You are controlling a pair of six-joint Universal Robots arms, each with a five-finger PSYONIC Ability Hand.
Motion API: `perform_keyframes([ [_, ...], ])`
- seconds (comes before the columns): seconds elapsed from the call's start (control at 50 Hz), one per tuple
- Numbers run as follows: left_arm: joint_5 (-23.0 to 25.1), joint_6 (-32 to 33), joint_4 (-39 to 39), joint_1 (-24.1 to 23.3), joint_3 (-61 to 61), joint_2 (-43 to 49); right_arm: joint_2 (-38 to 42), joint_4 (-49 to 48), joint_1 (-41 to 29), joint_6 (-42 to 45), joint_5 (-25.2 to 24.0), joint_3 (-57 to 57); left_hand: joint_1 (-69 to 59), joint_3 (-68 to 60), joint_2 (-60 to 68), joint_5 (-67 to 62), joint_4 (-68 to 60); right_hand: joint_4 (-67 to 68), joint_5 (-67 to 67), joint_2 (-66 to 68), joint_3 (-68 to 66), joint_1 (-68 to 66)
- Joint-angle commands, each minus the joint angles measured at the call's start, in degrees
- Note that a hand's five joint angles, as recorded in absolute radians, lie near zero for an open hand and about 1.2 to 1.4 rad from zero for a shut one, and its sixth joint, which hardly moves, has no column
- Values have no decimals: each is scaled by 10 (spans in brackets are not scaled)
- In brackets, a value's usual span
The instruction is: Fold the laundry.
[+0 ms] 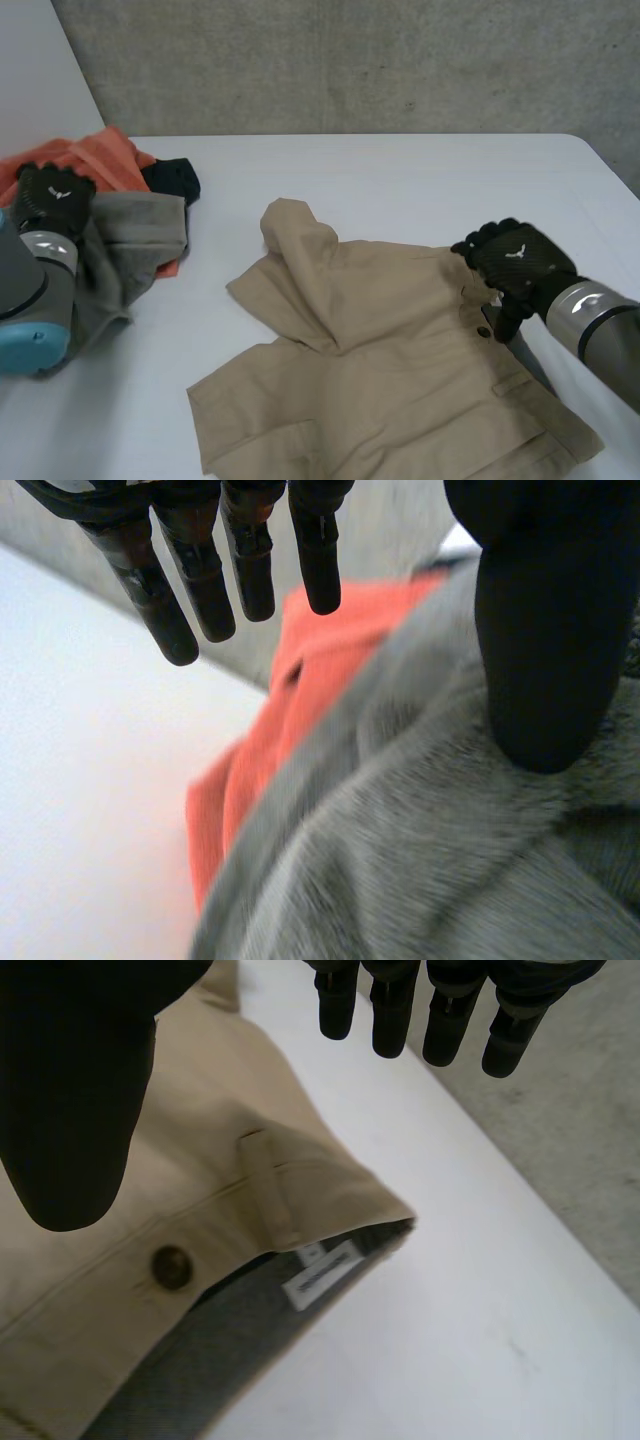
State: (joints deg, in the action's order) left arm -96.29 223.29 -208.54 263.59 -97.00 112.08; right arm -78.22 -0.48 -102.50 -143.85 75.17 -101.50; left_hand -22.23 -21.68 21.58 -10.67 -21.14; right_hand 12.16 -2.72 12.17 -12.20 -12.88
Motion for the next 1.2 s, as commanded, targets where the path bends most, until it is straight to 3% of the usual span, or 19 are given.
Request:
perform_keyframes([
  [0.02,17,-34,59,-82,-42,-114,-44,90,31,38,-11,25,2,-3,4,-13,-8,-22,27,-22,22,29],
  [0.18,79,-123,249,-196,-46,-141,-48,241,72,173,-35,20,-18,-23,24,-33,-29,-22,27,-22,22,29],
  [0.24,98,-160,319,-240,-49,-141,-48,268,86,205,-41,3,-24,-30,31,-40,-35,45,-39,44,-44,-37],
  [0.4,114,-184,357,-332,-69,-133,-52,277,99,225,-66,-46,-41,-47,48,-57,-52,80,-75,80,-80,-73],
  [0.52,116,-181,357,-346,-75,-98,-58,280,100,233,-87,-84,-45,-50,51,-60,-56,130,-125,130,-130,-123],
  [0.66,117,-181,357,-371,-70,-65,-57,277,98,232,-105,-104,-177,-183,184,-193,-188,157,-152,157,-157,-150],
  [0.74,115,-181,357,-373,-66,-60,-56,274,99,232,-115,-111,-366,-371,372,-381,-377,226,-221,226,-226,-219],
  [0.84,115,-181,359,-381,-57,-61,-55,271,100,232,-131,-109,-577,-583,584,-593,-588,487,-481,487,-486,-480],
  [0.92,113,-181,357,-382,-43,-58,-54,270,99,233,-134,-106,-578,-583,584,-593,-589,672,-666,672,-671,-665],
  [1.04,106,-181,350,-364,15,-48,-42,264,92,233,-133,-75,-578,-583,584,-593,-589,678,-673,678,-678,-671],
  [1.2,61,-178,276,-288,181,-3,17,206,85,165,-120,77,-578,-583,584,-593,-589,678,-673,678,-678,-671],
])
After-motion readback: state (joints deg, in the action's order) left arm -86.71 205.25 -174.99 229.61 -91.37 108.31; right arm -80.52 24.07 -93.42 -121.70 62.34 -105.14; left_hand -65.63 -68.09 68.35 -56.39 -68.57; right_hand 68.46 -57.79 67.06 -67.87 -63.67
